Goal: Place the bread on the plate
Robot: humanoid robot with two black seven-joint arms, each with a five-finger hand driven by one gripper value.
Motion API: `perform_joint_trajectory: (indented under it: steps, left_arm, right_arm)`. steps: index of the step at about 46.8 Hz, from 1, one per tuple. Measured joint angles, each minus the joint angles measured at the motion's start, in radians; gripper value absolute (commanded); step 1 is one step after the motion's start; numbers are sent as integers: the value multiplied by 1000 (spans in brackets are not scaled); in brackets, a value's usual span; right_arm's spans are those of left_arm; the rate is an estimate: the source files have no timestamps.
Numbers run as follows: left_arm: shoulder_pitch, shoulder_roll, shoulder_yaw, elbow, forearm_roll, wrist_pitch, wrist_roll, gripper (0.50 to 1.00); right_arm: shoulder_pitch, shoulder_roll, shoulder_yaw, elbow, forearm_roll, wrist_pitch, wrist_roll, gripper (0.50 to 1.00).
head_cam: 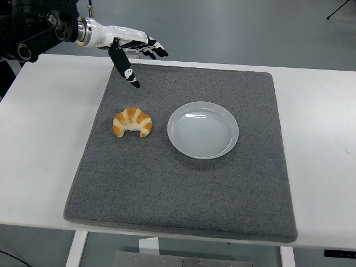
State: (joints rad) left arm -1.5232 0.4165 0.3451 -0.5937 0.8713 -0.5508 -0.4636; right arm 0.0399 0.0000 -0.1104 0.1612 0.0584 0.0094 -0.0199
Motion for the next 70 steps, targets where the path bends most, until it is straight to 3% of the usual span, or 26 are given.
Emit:
perform_joint_trajectory:
  steps: [6, 19, 31, 39, 51, 70]
  left_arm:
    - [-3, 27, 1, -57, 103, -18, -2, 958]
    - [-7, 79, 24, -209, 114, -36, 11, 932]
    - [22, 93, 32, -213, 114, -20, 13, 896]
    - [58, 91, 39, -204, 114, 42, 18, 894]
    - [86, 82, 43, -204, 115, 90, 26, 891]
    - [107, 64, 58, -202, 116, 101, 26, 861]
  right_arm:
    - [0, 0, 0, 0, 0, 0, 0, 952]
    - [0, 0, 0, 0, 0, 0, 0, 952]
    - [0, 0, 1, 0, 0, 0, 0, 954]
    - [0, 0, 2, 0, 1, 0, 0, 952]
    - [0, 0, 2, 0, 1, 0, 0, 952]
    - [0, 0, 2, 0, 1, 0, 0, 952]
